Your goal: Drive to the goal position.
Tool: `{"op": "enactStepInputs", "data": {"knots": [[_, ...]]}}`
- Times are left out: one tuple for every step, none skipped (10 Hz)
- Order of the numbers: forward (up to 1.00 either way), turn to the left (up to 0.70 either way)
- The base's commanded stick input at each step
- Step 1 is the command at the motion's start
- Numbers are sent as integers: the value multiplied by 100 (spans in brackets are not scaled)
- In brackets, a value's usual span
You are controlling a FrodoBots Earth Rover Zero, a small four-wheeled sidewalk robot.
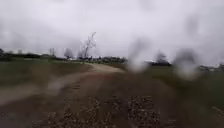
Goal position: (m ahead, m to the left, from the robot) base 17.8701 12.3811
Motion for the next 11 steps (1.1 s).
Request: {"op": "enactStepInputs", "data": {"knots": [[100,37],[100,39],[100,26],[100,6],[100,0],[100,0],[100,2],[100,6],[100,29],[100,11],[100,0]]}}
